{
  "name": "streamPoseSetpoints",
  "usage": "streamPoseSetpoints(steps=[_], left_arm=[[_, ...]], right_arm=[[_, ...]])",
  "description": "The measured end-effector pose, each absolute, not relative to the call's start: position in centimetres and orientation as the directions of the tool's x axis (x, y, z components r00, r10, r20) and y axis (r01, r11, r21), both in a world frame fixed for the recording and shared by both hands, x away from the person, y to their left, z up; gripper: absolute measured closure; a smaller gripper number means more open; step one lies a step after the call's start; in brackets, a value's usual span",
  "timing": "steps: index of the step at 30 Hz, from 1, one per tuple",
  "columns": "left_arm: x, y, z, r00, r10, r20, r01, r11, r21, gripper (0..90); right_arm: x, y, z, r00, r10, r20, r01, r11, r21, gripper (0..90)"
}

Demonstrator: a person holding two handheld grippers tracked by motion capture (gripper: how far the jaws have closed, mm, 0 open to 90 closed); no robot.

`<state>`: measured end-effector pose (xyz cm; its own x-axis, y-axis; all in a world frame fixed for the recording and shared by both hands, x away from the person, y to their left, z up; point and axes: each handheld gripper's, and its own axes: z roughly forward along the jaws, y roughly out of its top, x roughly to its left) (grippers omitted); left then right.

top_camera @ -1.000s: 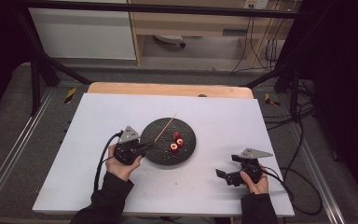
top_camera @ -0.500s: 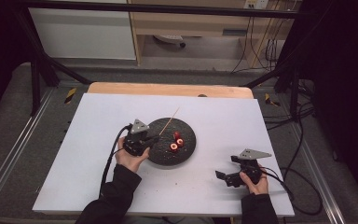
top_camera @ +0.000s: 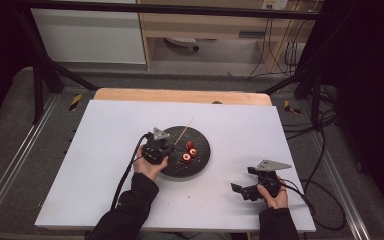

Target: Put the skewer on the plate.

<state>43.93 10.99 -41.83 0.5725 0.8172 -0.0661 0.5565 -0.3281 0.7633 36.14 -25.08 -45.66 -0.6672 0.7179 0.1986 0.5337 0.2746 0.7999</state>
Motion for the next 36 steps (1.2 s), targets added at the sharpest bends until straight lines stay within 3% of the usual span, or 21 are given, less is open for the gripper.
streamPoseSetpoints(steps=[27,36], left_arm=[[45.0,9.6,-43.5,0.542,0.839,-0.058,0.620,-0.352,0.702,87.4],[43.9,11.1,-41.8,0.591,0.803,-0.077,0.588,-0.363,0.723,69.3]], right_arm=[[36.2,-24.9,-45.8,-0.669,0.717,0.197,0.537,0.283,0.795,1.0],[36.2,-25.0,-45.8,-0.668,0.718,0.197,0.538,0.284,0.793,1.0]])
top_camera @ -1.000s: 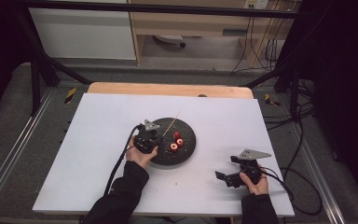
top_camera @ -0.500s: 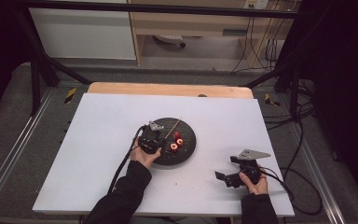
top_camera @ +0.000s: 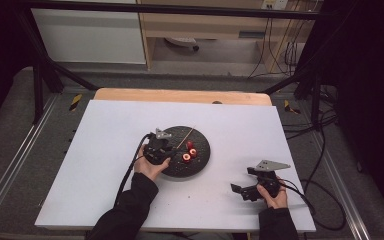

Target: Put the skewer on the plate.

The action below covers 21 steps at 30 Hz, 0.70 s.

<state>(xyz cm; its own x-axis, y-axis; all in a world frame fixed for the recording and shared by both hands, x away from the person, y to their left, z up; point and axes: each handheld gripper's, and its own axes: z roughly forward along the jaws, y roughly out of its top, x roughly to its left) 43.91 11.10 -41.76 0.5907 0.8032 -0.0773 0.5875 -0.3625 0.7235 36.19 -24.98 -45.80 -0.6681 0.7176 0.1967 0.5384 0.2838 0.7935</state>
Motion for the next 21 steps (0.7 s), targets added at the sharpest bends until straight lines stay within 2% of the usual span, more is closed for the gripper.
streamPoseSetpoints(steps=[9,21], left_arm=[[41.8,14.2,-40.5,0.670,0.740,-0.061,0.507,-0.395,0.766,45.3],[38.7,20.1,-41.4,0.708,0.705,-0.051,0.500,-0.448,0.741,16.5]], right_arm=[[36.2,-25.0,-45.7,-0.668,0.718,0.195,0.536,0.283,0.796,1.0],[36.2,-25.0,-45.8,-0.665,0.720,0.196,0.540,0.283,0.793,1.0]])
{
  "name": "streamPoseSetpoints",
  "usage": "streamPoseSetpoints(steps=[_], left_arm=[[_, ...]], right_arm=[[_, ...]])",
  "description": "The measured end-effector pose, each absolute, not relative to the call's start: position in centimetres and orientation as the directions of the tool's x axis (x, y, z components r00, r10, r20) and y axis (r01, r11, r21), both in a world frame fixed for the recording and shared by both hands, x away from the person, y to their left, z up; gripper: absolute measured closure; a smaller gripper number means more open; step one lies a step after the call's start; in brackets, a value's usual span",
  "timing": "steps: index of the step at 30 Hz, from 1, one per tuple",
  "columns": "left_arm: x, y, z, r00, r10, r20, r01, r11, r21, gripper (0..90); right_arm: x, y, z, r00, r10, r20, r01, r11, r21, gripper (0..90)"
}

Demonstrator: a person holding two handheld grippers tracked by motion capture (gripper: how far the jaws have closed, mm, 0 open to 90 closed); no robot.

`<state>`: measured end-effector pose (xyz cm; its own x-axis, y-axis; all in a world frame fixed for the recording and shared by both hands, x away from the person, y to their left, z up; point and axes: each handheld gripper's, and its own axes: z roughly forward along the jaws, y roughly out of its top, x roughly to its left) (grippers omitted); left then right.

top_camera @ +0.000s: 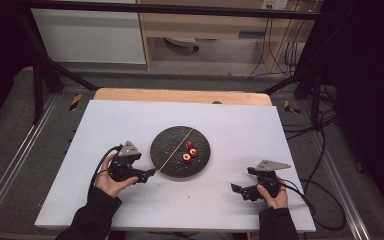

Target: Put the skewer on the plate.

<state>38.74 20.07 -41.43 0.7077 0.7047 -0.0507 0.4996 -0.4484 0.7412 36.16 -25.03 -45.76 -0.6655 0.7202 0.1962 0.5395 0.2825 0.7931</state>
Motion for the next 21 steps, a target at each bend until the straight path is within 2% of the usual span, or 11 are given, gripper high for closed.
streamPoseSetpoints(steps=[5,13,21], left_arm=[[37.4,22.2,-42.2,0.710,0.702,-0.053,0.496,-0.446,0.745,9.0],[35.5,25.5,-43.8,0.683,0.726,-0.076,0.494,-0.383,0.781,6.4],[35.1,26.5,-44.4,0.679,0.730,-0.078,0.496,-0.377,0.783,5.7]], right_arm=[[36.2,-25.0,-45.8,-0.665,0.721,0.193,0.541,0.287,0.790,0.9],[36.1,-24.9,-45.9,-0.664,0.722,0.195,0.551,0.295,0.781,0.6],[36.1,-24.9,-46.0,-0.666,0.720,0.194,0.554,0.304,0.775,0.4]])
